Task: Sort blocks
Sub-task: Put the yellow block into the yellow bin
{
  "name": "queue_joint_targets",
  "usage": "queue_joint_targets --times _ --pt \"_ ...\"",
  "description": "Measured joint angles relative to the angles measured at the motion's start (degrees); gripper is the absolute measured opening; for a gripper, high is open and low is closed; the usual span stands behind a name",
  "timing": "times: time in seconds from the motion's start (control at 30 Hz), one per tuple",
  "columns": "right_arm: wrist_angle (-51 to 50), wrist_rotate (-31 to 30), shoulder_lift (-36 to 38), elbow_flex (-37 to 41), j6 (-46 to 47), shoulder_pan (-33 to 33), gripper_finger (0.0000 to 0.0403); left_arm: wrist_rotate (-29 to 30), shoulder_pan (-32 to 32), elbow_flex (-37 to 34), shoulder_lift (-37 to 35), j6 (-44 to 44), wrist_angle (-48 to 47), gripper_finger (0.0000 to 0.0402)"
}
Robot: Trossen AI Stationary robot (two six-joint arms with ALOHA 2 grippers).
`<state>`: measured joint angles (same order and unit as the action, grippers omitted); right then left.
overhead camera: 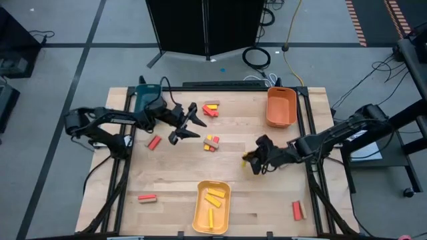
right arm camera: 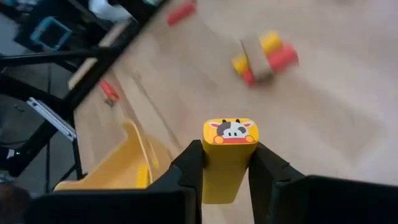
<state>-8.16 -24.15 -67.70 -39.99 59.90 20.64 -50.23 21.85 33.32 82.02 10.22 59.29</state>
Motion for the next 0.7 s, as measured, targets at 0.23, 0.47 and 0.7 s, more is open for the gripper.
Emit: queue_joint_targets --times 0.23,0.47,0.7 --pt "15.21 0.31 -0.98 0.0 -20.54 -5.91 0.0049 1.25 -0.45 0.02 3.02 0.9 0.58 0.0225" --pt "22.02 2.47 -1.11 -0.02 -29.62 -9.27 0.0049 1.47 -0.64 0.02 3.08 0.99 -2.52 0.0225" --pt "26.89 3.52 -3.48 -0.02 -32.33 -11.48 0.0049 9.46 -3.4 0.04 3.08 -4.17 -6.45 0.0225"
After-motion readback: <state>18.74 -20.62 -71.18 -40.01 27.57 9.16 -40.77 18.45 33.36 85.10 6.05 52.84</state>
